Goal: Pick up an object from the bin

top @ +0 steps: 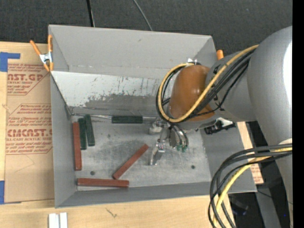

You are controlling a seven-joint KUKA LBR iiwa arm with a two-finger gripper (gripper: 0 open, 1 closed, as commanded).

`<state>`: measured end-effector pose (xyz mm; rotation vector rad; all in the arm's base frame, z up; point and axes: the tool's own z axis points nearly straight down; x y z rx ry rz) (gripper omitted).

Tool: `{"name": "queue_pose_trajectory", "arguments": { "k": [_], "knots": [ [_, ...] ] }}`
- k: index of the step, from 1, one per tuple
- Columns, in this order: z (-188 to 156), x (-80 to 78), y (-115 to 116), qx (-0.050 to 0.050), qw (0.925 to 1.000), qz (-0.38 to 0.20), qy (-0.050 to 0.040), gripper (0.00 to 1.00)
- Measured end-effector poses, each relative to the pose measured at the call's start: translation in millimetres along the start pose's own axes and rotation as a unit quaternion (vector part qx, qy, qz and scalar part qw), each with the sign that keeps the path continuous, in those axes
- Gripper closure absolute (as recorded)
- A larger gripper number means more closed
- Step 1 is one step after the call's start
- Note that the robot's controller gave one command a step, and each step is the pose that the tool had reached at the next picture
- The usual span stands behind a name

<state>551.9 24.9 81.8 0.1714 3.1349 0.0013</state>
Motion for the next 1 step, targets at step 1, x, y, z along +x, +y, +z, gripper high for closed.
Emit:
{"name": "queue_pose_trajectory", "arguments": {
  "k": [1],
  "knots": [
    [0.0,0.0,0.0,0.000,1.0000,0.000,0.0000,0.00]
  ]
}}
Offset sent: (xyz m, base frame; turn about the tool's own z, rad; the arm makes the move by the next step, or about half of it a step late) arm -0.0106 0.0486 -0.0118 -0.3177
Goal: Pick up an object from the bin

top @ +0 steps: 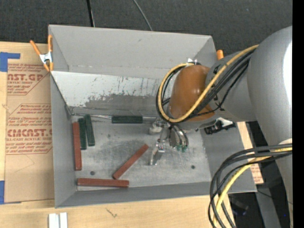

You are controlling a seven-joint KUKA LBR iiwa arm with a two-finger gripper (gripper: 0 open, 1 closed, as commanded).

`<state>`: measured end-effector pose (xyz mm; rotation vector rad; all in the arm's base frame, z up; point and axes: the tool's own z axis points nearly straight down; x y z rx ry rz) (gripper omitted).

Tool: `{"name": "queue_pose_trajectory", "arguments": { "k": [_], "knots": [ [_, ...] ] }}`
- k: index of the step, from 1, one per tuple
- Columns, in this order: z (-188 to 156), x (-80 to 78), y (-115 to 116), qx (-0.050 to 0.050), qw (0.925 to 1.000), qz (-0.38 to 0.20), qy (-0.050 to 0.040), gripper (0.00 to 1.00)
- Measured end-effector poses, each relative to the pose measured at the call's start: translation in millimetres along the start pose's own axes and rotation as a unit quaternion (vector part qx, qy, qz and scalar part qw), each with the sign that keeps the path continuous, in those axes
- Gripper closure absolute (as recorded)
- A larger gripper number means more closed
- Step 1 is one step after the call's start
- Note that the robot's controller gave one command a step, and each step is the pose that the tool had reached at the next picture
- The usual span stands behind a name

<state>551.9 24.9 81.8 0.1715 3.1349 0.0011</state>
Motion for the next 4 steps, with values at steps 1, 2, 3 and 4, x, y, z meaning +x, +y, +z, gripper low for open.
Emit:
{"name": "queue_pose_trajectory", "arguments": {
  "k": [1,2,3,4],
  "knots": [
    [4,9.2,46,0.001,0.9876,-0.157,-0.0079,1.00],
    [4,9.2,46,0.001,0.9876,-0.157,-0.0079,1.00],
    [-24,11.5,50,0.001,0.9870,-0.161,0.0037,1.00],
    [-121,14.1,31,0.000,0.9868,-0.162,0.0006,1.00]
  ]
}}
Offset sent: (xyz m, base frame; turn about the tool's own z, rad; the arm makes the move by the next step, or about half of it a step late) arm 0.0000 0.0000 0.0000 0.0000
